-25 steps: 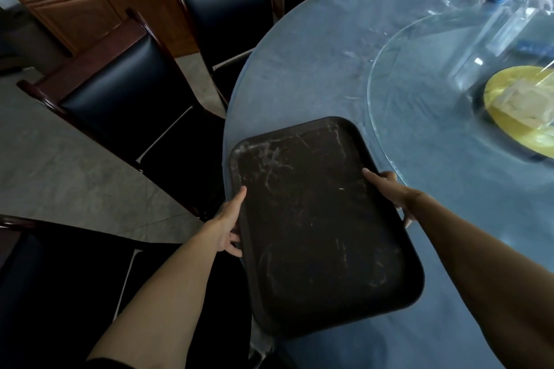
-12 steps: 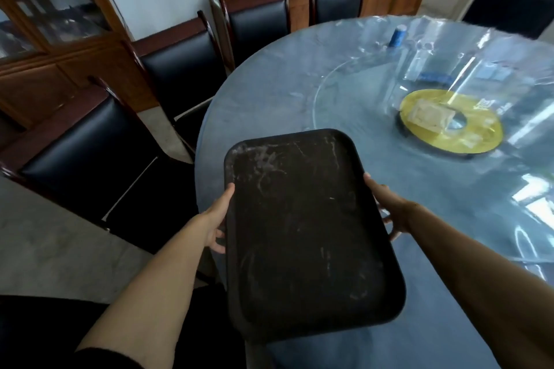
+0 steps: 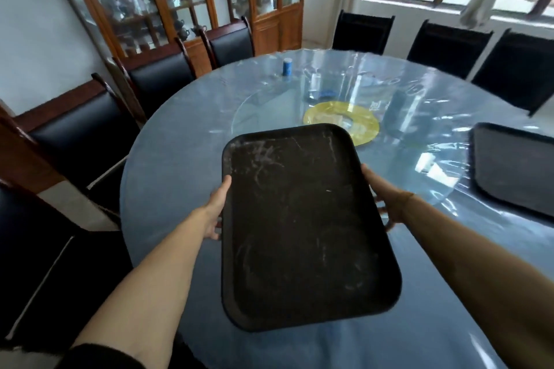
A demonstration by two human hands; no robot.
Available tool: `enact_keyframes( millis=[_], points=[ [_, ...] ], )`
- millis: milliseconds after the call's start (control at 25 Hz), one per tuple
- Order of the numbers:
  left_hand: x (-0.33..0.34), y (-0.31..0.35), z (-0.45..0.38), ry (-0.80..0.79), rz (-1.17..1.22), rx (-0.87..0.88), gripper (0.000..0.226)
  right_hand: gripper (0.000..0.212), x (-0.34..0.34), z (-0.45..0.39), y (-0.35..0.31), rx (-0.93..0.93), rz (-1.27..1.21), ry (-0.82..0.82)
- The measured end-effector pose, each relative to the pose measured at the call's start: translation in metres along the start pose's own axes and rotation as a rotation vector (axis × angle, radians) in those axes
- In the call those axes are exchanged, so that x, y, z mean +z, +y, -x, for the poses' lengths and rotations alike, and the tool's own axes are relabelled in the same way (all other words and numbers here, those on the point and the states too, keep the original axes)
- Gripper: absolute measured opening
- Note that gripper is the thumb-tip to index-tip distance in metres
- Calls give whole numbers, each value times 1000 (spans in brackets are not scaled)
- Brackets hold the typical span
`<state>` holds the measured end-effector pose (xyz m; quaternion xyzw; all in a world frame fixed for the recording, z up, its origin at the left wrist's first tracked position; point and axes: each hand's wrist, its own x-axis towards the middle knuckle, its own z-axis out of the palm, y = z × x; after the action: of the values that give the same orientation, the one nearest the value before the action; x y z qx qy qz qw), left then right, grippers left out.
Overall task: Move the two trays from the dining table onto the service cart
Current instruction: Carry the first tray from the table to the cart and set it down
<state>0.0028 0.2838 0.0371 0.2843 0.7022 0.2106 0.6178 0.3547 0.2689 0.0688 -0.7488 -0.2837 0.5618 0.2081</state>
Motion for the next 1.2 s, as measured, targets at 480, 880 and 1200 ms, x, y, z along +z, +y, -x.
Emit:
enact_keyframes(
  millis=[480, 880, 1200],
  points=[
    [200, 32, 56, -301, -302, 189, 90, 93, -177, 103, 139, 33, -278, 277],
    [425, -22, 180, -578, -505, 349, 90, 68, -323, 248, 317, -63, -633, 585],
    [596, -98, 296, -839, -728, 436, 80, 85, -390, 381, 486, 152, -760, 814]
  ],
)
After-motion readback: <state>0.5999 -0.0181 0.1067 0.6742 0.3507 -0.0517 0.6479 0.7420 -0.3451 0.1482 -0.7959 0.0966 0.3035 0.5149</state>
